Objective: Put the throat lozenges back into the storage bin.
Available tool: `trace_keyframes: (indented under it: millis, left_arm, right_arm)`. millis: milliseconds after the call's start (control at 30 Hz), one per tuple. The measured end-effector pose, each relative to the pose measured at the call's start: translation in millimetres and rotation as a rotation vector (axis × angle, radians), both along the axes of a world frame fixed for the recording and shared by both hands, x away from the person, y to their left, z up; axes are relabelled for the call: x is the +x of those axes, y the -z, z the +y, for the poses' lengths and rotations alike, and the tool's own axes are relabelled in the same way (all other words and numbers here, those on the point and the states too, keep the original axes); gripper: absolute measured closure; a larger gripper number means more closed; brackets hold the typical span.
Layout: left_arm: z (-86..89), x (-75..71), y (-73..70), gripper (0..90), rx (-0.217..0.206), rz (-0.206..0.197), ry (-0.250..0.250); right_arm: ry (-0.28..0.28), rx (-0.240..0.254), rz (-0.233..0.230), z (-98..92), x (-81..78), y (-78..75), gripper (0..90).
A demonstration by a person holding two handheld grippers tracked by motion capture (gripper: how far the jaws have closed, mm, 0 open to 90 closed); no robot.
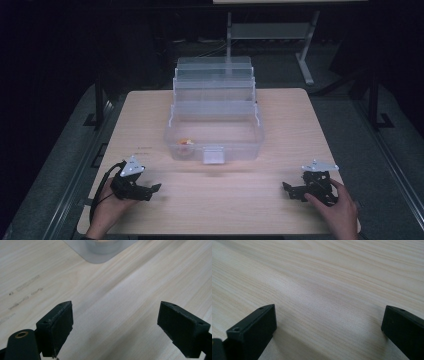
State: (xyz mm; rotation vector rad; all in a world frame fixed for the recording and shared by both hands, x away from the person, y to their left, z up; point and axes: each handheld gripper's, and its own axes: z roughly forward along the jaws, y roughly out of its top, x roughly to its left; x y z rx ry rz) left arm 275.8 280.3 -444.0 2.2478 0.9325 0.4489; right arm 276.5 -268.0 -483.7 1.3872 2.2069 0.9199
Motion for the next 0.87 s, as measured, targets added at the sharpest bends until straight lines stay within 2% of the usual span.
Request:
trace_keyframes:
  millis: [133,200,533,733,867]
  left_arm:
    - [1.2,-2.8,9.8,12.4,0.023,0.022,-0.003]
    - [2.5,-4.2,12.9,12.4,0.021,0.030,-0.004]
    - [9.5,-8.5,20.7,12.0,0.011,0.025,-0.014]
    - [13.9,-9.5,25.1,11.3,-0.023,0.038,-0.021]
    - [16.4,-10.0,27.2,11.0,-0.042,0.028,-0.015]
  right_arm:
    - [0.001,0.000,0.001,0.0,-0.1,0.0,0.0]
    - [0.000,0.000,0.000,0.0,0.0,0.0,0.0]
    - [0.000,0.000,0.000,0.0,0.0,0.0,0.0]
    - [0.000,0.000,0.000,0.0,0.0,0.0,0.0]
    - [0.000,0.000,0.000,0.0,0.0,0.0,0.0]
